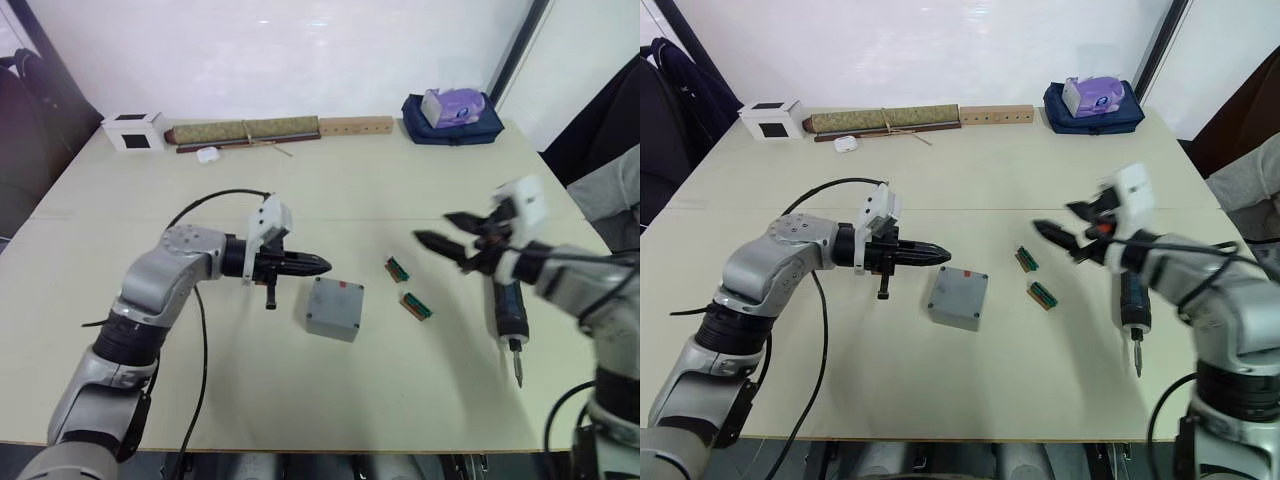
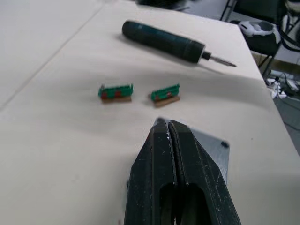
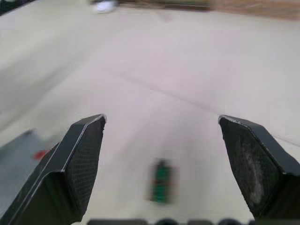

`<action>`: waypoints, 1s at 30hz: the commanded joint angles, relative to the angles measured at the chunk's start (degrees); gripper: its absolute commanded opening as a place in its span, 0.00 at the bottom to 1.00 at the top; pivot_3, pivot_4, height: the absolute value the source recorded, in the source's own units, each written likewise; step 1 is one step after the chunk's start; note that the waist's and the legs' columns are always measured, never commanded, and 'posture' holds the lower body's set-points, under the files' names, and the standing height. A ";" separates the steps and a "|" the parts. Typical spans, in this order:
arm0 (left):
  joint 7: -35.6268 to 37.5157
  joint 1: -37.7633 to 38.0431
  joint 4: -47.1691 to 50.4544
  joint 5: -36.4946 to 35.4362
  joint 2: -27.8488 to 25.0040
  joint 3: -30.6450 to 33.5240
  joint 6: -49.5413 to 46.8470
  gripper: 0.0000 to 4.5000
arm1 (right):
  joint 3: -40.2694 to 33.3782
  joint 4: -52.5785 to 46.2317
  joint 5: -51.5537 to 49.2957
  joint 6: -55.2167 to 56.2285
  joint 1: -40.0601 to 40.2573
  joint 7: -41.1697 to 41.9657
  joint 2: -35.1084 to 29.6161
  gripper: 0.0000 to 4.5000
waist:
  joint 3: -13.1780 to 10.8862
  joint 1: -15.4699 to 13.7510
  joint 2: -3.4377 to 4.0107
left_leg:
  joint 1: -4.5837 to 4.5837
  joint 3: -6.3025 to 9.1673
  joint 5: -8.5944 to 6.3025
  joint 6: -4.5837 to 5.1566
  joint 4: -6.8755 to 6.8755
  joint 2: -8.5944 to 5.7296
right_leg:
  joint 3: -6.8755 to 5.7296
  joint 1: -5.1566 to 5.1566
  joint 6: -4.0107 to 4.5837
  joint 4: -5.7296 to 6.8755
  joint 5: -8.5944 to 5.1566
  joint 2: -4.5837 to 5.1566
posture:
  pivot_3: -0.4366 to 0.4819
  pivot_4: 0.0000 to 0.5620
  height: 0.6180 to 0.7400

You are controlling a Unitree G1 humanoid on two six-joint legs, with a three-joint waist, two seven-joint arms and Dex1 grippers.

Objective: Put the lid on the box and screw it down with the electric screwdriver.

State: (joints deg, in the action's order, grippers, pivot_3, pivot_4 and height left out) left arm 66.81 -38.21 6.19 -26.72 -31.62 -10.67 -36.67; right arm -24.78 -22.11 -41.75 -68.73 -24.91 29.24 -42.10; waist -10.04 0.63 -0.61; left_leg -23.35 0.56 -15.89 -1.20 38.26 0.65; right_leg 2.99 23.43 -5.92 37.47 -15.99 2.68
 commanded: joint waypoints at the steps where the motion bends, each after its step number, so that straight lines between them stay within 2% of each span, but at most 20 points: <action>1: 2.01 -2.83 2.50 0.04 1.82 -1.90 3.60 0.00 | -9.07 5.44 -3.61 -8.64 -4.69 -0.13 -7.07 0.94 | -0.02 0.00 0.06 | -0.01 -0.04 0.00 0.00 0.00 -0.02 | 0.04 0.02 -0.01 0.02 0.00 0.04 | 0.48 0.27 1.00; 3: 2.62 -3.80 2.60 0.61 3.07 -3.31 5.13 0.00 | -8.49 7.86 -3.08 -11.77 -4.40 1.14 -12.36 0.94 | -0.02 -0.06 0.06 | -0.01 -0.12 0.00 0.00 -0.01 -0.02 | 0.03 0.01 0.00 0.00 0.00 0.06 | 0.48 0.27 1.00; 6: 5.19 -4.79 1.93 2.06 5.18 -6.35 9.37 0.00 | -0.23 16.51 -2.90 -22.71 -2.79 1.01 -24.16 0.94 | 0.00 0.07 0.09 | 0.02 -0.20 0.00 0.01 -0.05 -0.03 | 0.03 -0.02 0.00 -0.05 0.00 0.00 | 0.48 0.27 1.00; 9: 5.66 -4.63 1.35 3.68 6.63 -8.32 12.02 0.00 | 6.67 21.50 -6.52 -23.77 -2.91 3.52 -28.91 0.94 | 0.00 0.47 0.09 | 0.04 -0.24 0.00 0.01 -0.04 -0.01 | 0.05 -0.02 0.01 -0.06 0.00 -0.01 | 0.48 0.27 1.00; 16: 5.50 -4.56 0.29 5.93 7.33 -9.56 14.95 0.00 | 19.25 27.52 -3.46 -23.77 -6.46 6.75 -29.61 0.94 | 0.03 0.42 0.22 | 0.08 -0.28 -0.01 0.01 -0.04 0.03 | 0.22 0.05 0.02 0.00 0.01 -0.13 | 0.48 0.27 1.00; 24: 2.14 -3.42 0.83 6.77 7.56 -8.56 13.87 0.00 | 25.23 33.72 0.81 -21.81 -10.94 9.69 -26.51 0.94 | 0.02 0.09 0.21 | 0.01 -0.26 -0.01 0.01 0.00 -0.01 | 0.18 0.06 0.00 -0.04 0.01 -0.04 | 0.48 0.27 1.00; 30: -0.57 -0.95 2.45 7.17 6.96 -8.55 13.00 0.00 | 37.91 33.99 6.86 -17.80 -14.73 13.27 -26.01 0.94 | 0.02 0.38 0.22 | 0.02 -0.23 -0.01 0.01 -0.01 0.02 | 0.18 0.11 0.00 -0.01 0.01 -0.08 | 0.48 0.27 1.00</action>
State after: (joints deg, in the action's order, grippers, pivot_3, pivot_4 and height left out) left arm 67.06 -39.00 6.59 -19.72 -24.51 -20.47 -23.77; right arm 10.79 12.48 -37.20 -88.31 -38.19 41.27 -67.73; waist -10.02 1.01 -0.39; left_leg -23.33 0.33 -15.89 -1.19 38.25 0.68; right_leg 3.17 23.54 -5.92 37.46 -15.98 2.60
